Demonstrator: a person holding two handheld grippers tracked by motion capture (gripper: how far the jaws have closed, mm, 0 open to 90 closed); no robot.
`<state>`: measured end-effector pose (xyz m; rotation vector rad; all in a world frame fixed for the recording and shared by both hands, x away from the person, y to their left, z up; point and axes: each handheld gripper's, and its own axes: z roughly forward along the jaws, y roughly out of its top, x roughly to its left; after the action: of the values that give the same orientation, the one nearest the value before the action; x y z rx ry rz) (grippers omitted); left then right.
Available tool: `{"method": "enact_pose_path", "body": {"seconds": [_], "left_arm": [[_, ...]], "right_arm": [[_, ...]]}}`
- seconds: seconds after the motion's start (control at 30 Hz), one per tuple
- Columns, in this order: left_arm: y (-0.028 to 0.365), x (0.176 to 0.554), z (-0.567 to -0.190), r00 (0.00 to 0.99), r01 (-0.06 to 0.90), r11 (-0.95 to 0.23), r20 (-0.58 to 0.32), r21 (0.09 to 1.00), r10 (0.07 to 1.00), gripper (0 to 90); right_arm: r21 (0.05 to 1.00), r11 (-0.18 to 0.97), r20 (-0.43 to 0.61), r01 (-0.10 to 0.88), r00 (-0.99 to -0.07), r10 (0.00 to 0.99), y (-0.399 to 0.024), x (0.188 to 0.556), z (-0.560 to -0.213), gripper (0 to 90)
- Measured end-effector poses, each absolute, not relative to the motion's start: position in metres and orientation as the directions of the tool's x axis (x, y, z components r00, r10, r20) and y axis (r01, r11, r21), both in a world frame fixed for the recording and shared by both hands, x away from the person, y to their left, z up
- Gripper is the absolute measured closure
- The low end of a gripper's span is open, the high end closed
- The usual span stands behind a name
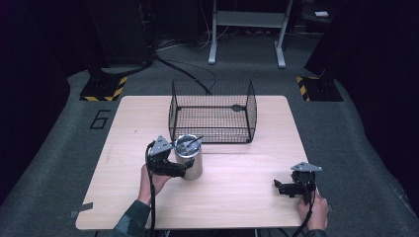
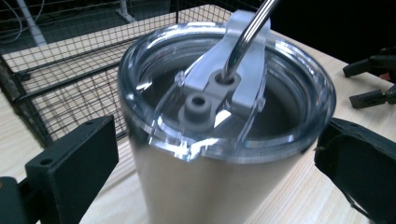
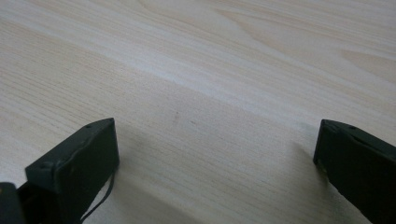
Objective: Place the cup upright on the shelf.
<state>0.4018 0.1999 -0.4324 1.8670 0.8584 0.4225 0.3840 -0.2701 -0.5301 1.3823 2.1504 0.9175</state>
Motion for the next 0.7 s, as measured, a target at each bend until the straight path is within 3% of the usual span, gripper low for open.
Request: {"method": "enact_pose_path", "body": {"seconds": [0.7], "left_arm": [[0.181, 0.418, -0.436, 0.672, 0.346, -0.239, -0.063, 0.907, 0.738, 0.0]], "right_arm": [[0.716, 0.291, 0.0, 0.634, -0.418, 0.909, -0.27, 0.384, -0.53, 0.0]]}}
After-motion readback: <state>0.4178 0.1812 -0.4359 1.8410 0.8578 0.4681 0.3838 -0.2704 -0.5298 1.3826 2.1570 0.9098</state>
